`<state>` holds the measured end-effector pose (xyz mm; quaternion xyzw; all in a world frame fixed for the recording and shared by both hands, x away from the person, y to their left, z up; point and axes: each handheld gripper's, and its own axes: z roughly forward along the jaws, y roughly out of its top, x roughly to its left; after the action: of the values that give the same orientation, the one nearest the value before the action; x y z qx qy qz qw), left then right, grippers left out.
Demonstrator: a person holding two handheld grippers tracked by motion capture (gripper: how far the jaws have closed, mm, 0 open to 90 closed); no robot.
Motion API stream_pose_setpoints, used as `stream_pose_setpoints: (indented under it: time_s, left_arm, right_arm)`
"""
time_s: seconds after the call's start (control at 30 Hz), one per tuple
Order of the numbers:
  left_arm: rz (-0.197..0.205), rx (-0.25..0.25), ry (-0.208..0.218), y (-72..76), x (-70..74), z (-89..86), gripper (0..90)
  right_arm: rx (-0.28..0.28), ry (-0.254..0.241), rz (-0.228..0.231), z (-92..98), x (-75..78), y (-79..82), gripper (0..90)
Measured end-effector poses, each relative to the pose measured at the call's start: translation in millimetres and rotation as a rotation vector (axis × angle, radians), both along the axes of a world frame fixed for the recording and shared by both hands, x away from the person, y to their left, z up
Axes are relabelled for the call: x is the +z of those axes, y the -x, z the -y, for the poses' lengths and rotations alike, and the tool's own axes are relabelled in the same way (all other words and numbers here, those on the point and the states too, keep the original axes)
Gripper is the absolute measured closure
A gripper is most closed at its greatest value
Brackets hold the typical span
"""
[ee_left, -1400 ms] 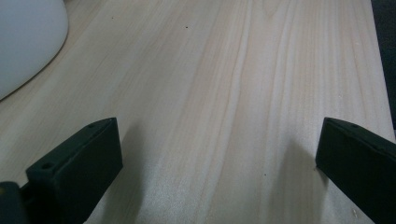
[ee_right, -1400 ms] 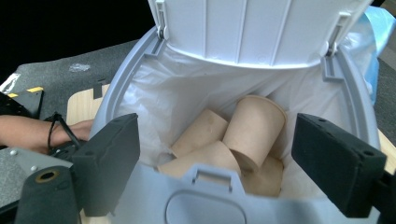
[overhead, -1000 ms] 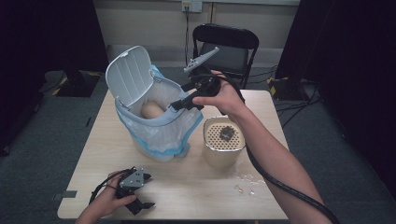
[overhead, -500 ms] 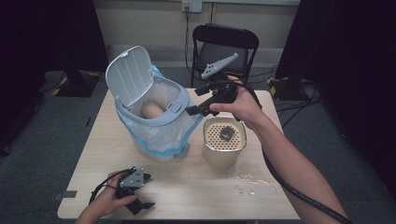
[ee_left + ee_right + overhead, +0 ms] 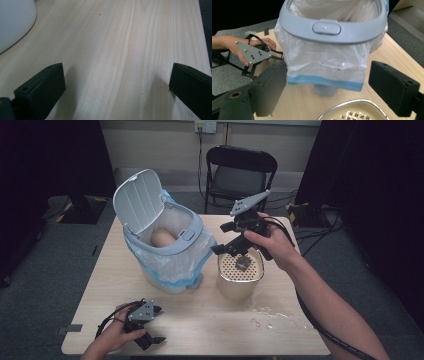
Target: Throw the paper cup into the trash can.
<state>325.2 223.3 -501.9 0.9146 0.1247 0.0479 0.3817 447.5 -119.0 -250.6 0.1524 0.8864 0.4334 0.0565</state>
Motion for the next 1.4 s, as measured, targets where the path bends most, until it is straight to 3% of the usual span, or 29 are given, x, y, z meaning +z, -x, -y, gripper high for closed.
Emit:
stream_pose_setpoints:
  time_s: [0.8,1.0,1.4]
  left_arm:
    - [-0.001,0.004,0.003,0.3,-0.5,0.2,0.0]
    - [-0.001,0.004,0.003,0.3,-0.5,0.2,0.0]
    - [-0.001,0.004,0.002,0.3,-0.4,0.2,0.0]
  right_arm:
    - [-0.011,0.035,-0.024,32.6,-40.5,22.5,14.4]
    - [-0.006,0.021,-0.036,36.4,-51.4,28.3,14.4]
    - [0.016,0.040,-0.059,38.3,-74.0,41.3,14.4]
